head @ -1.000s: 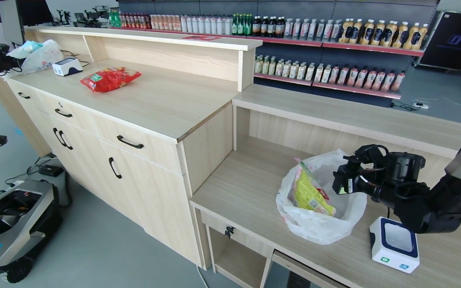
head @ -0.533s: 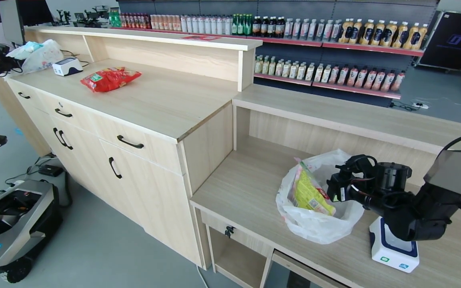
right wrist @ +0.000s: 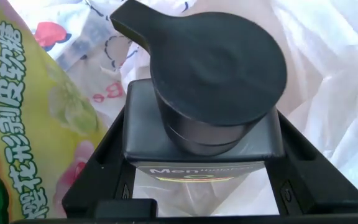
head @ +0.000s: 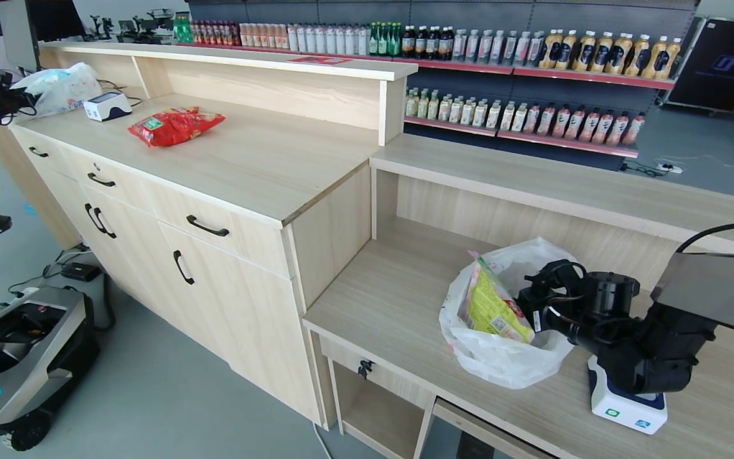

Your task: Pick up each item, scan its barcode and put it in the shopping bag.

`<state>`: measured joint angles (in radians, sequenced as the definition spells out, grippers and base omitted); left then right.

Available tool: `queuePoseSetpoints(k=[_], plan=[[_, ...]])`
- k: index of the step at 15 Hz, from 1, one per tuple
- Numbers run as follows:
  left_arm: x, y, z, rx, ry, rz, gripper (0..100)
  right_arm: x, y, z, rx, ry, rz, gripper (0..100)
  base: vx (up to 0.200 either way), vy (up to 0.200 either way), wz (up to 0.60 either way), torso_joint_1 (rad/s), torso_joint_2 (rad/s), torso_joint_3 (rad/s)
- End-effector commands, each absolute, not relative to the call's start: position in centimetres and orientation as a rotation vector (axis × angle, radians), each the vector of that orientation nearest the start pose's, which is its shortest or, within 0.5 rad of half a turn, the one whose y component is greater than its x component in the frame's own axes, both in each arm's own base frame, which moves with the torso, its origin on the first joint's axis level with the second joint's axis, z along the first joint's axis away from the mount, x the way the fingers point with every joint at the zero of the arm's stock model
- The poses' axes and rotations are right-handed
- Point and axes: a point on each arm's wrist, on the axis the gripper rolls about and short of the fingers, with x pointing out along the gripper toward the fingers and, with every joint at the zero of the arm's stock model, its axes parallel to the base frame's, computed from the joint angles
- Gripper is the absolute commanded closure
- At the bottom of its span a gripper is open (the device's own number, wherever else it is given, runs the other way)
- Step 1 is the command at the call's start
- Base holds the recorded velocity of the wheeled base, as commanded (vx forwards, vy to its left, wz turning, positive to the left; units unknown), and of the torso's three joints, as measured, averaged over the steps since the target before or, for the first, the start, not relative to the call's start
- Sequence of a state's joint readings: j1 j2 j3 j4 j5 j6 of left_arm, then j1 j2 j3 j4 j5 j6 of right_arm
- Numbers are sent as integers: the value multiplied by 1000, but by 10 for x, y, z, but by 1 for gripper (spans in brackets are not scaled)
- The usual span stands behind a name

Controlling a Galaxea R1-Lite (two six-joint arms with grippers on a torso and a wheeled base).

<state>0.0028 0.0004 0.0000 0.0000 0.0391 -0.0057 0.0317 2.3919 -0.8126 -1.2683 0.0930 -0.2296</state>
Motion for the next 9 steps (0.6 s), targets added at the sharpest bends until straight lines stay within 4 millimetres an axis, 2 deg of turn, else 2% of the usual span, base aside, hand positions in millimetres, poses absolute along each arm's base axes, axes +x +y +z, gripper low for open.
queuePoseSetpoints(k=[1, 9], plan=[[-23, 1, 75, -6, 0, 43, 0, 390, 15, -8, -218, 311, 162, 100, 0, 0, 0, 0, 0, 0], [-23, 1, 75, -6, 0, 43, 0, 390, 13, -13, -225, 323, 161, 100, 0, 0, 0, 0, 0, 0]])
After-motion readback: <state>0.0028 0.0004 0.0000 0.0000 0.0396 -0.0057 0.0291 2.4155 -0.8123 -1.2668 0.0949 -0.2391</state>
